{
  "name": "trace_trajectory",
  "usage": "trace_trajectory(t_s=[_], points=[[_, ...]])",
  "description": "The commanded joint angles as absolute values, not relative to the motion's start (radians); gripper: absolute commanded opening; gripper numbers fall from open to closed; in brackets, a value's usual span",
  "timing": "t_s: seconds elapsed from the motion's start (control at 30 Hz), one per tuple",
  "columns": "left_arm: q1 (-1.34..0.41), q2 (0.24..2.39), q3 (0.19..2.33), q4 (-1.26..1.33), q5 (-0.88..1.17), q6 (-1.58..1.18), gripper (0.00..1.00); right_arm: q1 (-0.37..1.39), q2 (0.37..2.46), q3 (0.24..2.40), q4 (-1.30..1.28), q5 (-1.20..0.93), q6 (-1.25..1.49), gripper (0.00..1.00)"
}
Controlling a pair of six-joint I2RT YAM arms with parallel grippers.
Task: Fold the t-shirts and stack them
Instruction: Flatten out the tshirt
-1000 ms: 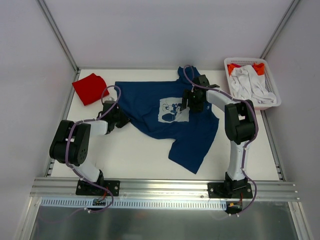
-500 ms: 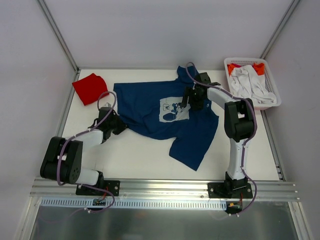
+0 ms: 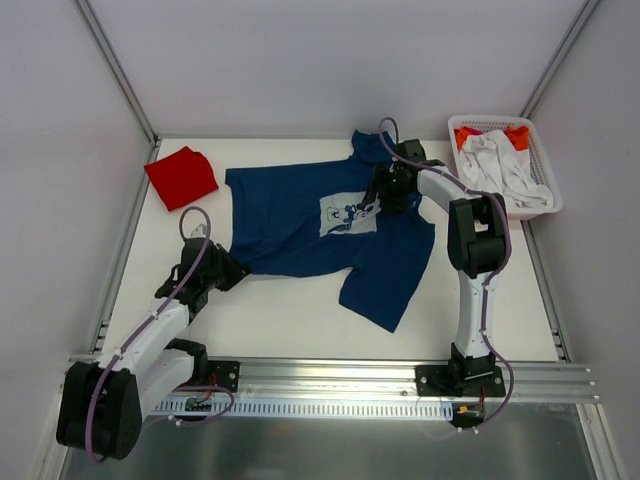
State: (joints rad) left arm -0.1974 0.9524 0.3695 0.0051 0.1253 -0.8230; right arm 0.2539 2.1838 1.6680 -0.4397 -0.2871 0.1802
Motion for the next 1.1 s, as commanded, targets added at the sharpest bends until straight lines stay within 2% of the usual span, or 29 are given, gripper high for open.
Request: trace_trajectory(t_s=[0.0,0.33,0.37,0.4,0.43,0.53,0.57,0.6,0.67,0.77,0.87,1.07], points=[[-0.206,0.869,0.325,-0.08,0.166,-0.859,0.0,0.219,2.244,1.675,-0.446,-0.247,0.183,0.72],[-0.225,0.6,0.256,-0.255,0.212,-0.925,0.0,0.196,2.283,1.761,-0.486,-0.244,0.181,0.72],[-0.225,0.591,0.243,-0.262,0.216,-0.93,0.11,0.196,2.286,1.767,-0.488,-0.245,0.181,0.72],[-0.225,0.578,0.238,-0.265,0.216,-0.93,0.26,0.195,2.287,1.767,-0.489,-0.248,0.181,0.72],[-0.225,0.575,0.232,-0.268,0.213,-0.933,0.51,0.196,2.284,1.769,-0.491,-0.247,0.179,0.72],[-0.224,0.572,0.242,-0.267,0.198,-0.927,0.74,0.196,2.267,1.753,-0.491,-0.242,0.172,0.72],[-0.225,0.575,0.25,-0.268,0.186,-0.917,0.86,0.196,2.258,1.749,-0.489,-0.241,0.17,0.72],[-0.225,0.592,0.256,-0.267,0.18,-0.913,0.92,0.195,2.241,1.738,-0.489,-0.238,0.167,0.72],[-0.225,0.633,0.281,-0.267,0.17,-0.897,0.95,0.196,2.209,1.723,-0.491,-0.229,0.161,0.72],[-0.225,0.663,0.304,-0.265,0.16,-0.885,0.95,0.196,2.166,1.704,-0.489,-0.221,0.153,0.72],[-0.225,0.657,0.302,-0.267,0.138,-0.887,0.89,0.201,2.08,1.655,-0.491,-0.213,0.146,0.72],[-0.225,0.65,0.29,-0.267,0.109,-0.879,0.88,0.213,1.876,1.507,-0.465,-0.183,0.126,0.71]])
